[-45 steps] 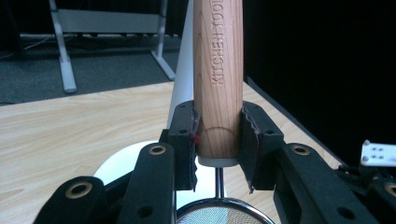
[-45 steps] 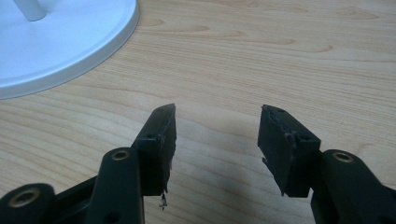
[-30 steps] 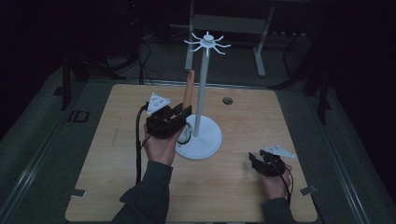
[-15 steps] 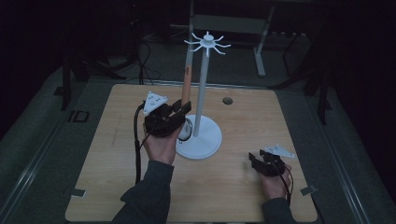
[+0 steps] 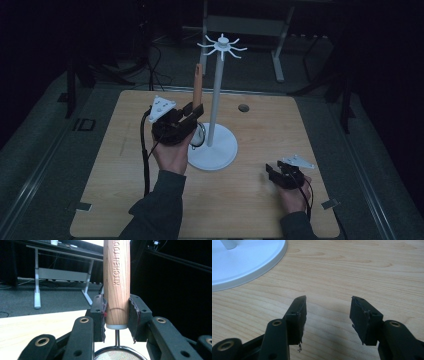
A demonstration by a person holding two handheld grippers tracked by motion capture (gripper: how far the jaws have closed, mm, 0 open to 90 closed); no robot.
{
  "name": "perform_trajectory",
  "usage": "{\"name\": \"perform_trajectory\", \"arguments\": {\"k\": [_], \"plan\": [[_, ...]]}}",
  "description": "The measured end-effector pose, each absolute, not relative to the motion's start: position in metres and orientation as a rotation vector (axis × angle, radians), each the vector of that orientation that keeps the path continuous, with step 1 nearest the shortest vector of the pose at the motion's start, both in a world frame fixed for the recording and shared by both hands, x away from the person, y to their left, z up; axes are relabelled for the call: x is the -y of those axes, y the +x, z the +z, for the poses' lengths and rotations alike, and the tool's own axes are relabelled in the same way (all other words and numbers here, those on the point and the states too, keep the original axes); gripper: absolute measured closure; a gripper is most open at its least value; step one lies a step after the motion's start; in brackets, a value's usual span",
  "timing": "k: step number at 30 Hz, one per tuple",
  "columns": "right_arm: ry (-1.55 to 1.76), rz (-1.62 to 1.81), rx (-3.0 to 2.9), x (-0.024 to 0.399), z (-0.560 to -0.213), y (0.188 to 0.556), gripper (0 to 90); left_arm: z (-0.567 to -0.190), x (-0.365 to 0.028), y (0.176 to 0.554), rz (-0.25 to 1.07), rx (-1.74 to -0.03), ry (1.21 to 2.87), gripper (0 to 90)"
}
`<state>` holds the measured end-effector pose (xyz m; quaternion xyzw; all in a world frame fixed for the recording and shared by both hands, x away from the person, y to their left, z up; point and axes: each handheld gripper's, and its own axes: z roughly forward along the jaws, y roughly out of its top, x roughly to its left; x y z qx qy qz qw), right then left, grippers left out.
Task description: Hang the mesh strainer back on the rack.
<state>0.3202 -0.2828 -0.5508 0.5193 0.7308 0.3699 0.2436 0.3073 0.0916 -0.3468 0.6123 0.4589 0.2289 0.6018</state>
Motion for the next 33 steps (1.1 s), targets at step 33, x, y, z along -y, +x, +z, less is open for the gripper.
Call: {"name": "perform_trajectory", "arguments": {"k": [33], "plan": [[1.419, 1.012, -1.997, 0.283, -0.55, 0.321, 46.8, -0.335, -0.093, 0.3, 0.566, -1.001, 1.34, 68.9]]}}
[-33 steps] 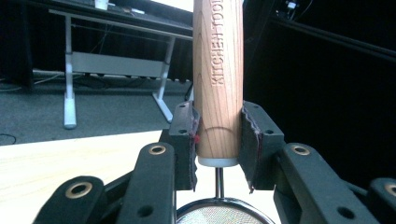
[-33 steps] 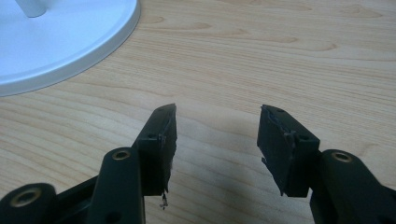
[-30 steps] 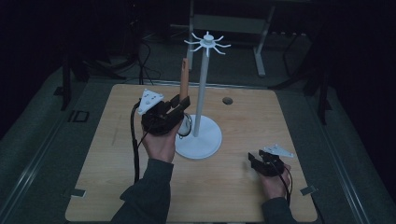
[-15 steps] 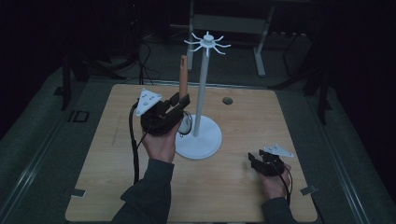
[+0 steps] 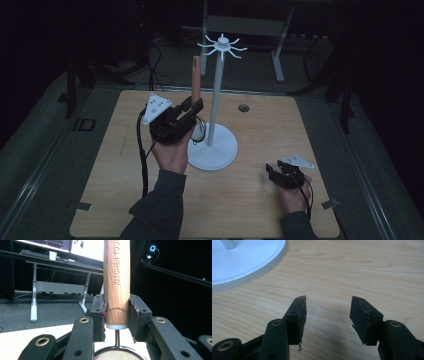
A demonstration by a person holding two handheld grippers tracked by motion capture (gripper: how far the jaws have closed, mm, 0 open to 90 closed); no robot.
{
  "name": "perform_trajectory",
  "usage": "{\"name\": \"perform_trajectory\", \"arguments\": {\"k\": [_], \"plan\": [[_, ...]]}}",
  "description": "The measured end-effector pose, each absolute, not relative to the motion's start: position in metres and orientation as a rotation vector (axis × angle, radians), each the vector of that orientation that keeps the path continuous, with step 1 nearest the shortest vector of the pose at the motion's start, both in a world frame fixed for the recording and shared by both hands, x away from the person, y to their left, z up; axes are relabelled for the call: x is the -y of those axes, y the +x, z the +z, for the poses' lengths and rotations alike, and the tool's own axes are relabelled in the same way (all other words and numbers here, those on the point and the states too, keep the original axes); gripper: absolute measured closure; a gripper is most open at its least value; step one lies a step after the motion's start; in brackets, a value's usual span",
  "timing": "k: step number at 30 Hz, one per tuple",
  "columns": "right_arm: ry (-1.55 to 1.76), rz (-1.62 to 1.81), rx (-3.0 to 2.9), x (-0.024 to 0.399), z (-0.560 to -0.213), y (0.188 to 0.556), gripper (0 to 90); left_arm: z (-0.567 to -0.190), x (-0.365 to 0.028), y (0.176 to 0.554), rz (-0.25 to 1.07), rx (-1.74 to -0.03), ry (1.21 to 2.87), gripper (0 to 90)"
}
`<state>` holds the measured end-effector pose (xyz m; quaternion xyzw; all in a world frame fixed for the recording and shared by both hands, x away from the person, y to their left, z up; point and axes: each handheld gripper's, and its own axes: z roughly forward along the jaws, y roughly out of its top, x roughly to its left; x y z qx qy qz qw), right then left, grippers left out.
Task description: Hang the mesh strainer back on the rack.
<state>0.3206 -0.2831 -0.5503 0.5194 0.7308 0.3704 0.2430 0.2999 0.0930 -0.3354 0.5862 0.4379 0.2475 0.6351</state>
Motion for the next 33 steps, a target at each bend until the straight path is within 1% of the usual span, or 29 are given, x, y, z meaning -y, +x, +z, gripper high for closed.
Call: {"name": "perform_trajectory", "arguments": {"k": [33], "plan": [[1.417, 1.01, -1.998, 0.283, -0.55, 0.32, 46.7, -0.32, -0.087, 0.31, 0.562, -0.987, 1.339, 68.9]]}}
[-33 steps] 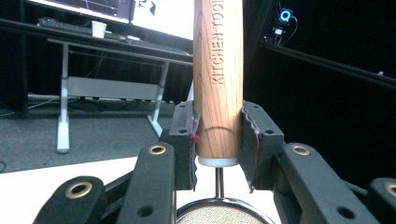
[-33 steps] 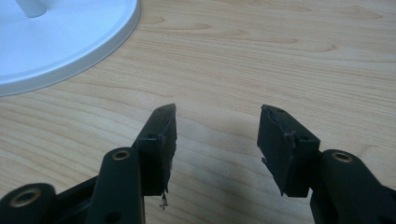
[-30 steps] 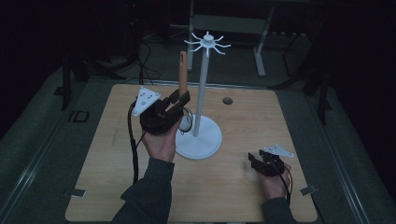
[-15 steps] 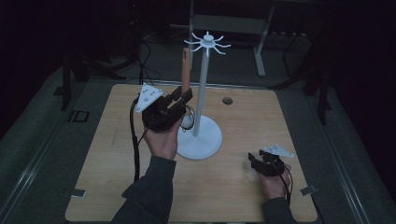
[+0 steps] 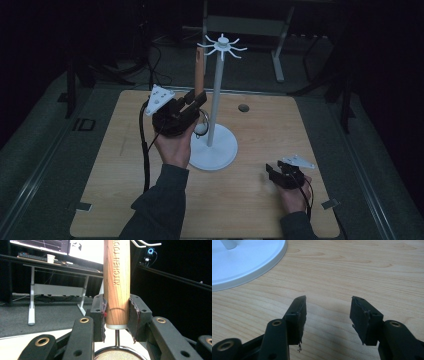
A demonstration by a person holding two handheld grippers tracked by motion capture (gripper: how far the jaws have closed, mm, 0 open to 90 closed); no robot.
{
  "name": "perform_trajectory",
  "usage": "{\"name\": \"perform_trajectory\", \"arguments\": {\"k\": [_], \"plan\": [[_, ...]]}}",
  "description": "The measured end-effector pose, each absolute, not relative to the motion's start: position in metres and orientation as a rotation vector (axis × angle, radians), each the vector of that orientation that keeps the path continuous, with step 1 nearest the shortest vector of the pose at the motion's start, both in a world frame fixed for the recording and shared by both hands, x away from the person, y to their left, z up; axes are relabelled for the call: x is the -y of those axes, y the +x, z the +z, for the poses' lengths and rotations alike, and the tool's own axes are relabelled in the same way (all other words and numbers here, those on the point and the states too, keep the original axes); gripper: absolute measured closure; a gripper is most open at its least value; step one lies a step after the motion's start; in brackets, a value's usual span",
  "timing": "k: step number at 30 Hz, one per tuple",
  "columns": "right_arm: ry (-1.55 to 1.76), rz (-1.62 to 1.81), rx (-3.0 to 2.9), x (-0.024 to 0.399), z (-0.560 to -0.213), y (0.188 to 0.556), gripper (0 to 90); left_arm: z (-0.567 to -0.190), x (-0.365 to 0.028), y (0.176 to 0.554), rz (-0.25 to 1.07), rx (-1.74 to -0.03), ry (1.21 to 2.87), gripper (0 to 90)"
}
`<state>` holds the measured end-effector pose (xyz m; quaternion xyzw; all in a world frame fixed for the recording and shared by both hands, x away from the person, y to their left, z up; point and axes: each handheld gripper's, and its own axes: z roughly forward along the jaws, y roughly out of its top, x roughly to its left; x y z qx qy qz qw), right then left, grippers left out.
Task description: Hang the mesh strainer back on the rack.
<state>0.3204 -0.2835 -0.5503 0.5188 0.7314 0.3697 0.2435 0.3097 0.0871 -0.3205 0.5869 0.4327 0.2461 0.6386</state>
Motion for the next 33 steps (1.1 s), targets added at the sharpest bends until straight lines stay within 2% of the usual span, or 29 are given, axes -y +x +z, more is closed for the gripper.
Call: {"name": "perform_trajectory", "arguments": {"k": [33], "plan": [[1.419, 1.015, -1.993, 0.284, -0.55, 0.32, 46.6, -0.315, -0.078, 0.323, 0.528, -1.019, 1.398, 68.9]]}}
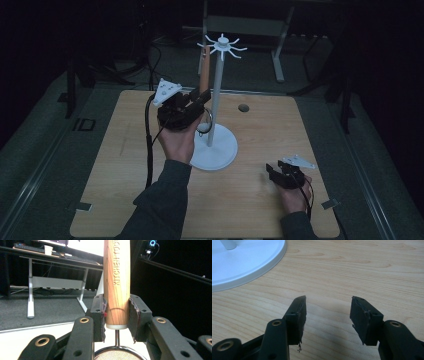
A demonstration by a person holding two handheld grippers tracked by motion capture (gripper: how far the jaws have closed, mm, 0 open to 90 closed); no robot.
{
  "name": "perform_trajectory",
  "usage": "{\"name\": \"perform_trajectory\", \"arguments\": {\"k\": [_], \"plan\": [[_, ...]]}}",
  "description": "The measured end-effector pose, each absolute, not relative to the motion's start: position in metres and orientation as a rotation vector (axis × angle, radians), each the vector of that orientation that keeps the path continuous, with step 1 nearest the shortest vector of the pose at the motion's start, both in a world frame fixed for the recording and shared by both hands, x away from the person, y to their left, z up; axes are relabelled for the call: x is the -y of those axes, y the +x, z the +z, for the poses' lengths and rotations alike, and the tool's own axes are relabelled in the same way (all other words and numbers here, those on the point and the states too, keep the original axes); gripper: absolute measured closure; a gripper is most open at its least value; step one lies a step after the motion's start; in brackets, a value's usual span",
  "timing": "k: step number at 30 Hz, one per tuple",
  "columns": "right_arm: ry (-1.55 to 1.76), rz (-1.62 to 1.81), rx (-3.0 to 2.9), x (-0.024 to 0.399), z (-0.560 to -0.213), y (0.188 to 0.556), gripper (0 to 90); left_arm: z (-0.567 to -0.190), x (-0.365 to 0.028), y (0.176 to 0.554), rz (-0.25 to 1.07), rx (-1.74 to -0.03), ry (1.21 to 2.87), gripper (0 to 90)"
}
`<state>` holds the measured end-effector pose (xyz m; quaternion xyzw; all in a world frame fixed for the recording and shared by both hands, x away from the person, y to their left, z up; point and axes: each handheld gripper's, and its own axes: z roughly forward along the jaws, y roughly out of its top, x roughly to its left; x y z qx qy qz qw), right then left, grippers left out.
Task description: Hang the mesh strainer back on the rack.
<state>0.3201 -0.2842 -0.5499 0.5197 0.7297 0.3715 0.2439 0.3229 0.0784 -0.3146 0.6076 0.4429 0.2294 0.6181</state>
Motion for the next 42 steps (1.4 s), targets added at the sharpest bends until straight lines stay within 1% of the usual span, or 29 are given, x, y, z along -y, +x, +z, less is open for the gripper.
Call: {"name": "perform_trajectory", "arguments": {"k": [16, 28, 42], "plan": [[1.418, 1.015, -1.995, 0.2837, -0.5498, 0.3197, 46.5, -0.3132, -0.0712, 0.3287, 0.523, -1.035, 1.446, 68.7], [1.415, 1.013, -1.997, 0.2833, -0.55, 0.3198, 46.4, -0.3161, -0.0726, 0.3298, 0.53, -1.062, 1.456, 66.4], [1.414, 1.011, -2.0, 0.2828, -0.5505, 0.32, 46.3, -0.3137, -0.0738, 0.3263, 0.568, -1.047, 1.446, 54.2]]}}
